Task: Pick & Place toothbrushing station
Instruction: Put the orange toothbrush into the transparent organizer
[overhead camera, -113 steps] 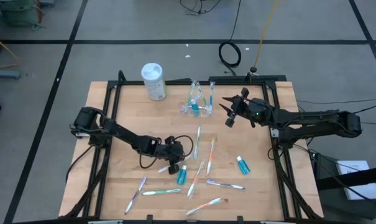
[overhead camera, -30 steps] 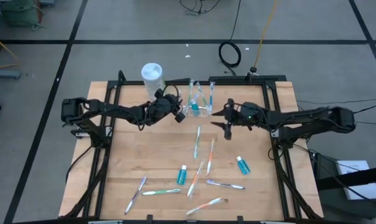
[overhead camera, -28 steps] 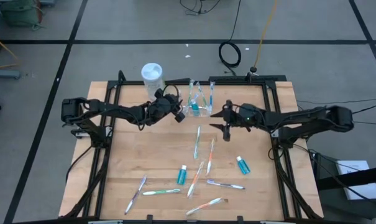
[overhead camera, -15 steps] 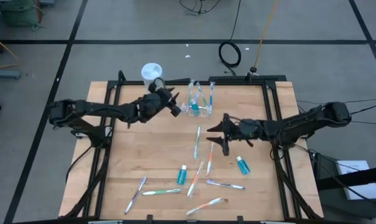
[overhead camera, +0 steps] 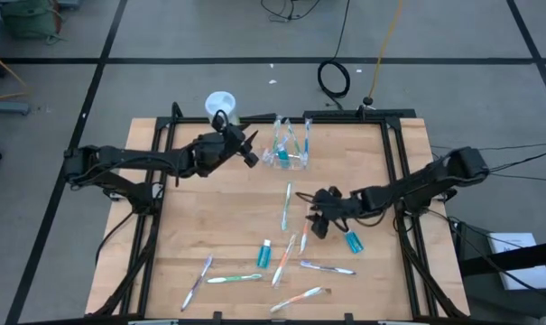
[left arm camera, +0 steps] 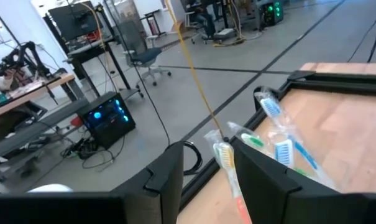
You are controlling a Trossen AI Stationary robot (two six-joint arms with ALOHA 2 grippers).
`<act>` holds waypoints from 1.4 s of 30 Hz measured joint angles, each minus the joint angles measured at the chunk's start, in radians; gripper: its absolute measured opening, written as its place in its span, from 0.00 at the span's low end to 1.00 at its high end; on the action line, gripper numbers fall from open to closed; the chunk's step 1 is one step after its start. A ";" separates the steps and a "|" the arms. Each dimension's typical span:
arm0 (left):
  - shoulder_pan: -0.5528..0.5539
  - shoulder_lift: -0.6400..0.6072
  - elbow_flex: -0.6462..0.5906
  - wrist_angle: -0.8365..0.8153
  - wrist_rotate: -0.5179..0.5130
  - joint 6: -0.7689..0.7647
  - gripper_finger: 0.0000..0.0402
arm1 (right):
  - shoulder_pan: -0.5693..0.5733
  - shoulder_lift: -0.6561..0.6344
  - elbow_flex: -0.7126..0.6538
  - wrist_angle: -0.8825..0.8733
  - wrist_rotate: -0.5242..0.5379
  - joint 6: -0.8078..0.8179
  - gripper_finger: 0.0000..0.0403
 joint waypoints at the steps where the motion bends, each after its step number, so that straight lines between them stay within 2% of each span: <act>1: 0.003 0.000 0.000 -0.001 0.000 0.001 0.37 | 0.000 0.013 -0.007 -0.002 -0.017 0.031 0.40; 6: 0.026 0.000 0.000 0.001 0.009 0.000 0.37 | -0.003 0.065 -0.014 -0.012 -0.019 0.127 0.40; 18: 0.028 0.000 0.000 -0.004 0.045 -0.015 0.37 | -0.058 0.218 -0.010 0.181 0.019 0.060 0.40; 26: 0.027 0.000 0.000 -0.017 0.046 -0.030 0.37 | -0.064 0.233 -0.015 0.334 -0.002 -0.032 0.40; 33: 0.028 0.000 0.000 -0.048 0.046 -0.048 0.37 | -0.064 0.232 -0.015 0.315 0.000 -0.009 0.36; 42: 0.028 0.000 0.000 -0.047 0.046 -0.065 0.37 | -0.063 0.289 -0.015 0.433 0.001 -0.036 0.36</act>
